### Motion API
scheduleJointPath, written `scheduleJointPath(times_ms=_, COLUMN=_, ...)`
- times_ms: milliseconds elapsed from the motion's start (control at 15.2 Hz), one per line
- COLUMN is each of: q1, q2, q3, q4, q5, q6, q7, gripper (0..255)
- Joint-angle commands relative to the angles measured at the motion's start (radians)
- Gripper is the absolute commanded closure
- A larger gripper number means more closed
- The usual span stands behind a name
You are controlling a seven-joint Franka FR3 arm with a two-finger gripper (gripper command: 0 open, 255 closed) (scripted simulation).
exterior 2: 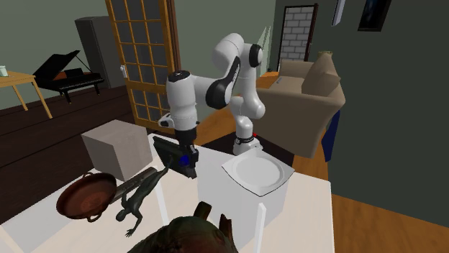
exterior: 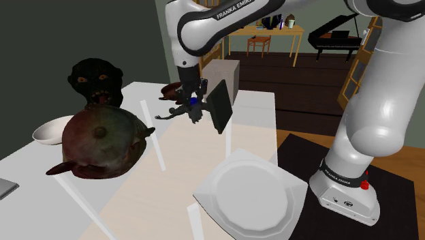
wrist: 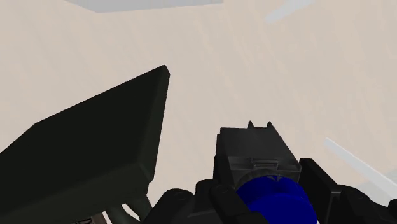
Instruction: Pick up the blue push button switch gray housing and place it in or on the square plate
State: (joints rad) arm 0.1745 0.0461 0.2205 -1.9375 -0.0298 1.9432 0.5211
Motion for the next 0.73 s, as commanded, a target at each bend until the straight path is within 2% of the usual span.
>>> scheduleJointPath(times_ms=0, q1=0.013, q2=-0.066, q3=0.014, q4=-0.074, q5=0.016, q6=0.010, q7=0.022, gripper=255)
scheduleJointPath(times_ms=660, q1=0.098, q2=-0.375, q3=0.084, q4=-0.365, q5=0.122, q6=0.001, q7=0.119, gripper=255)
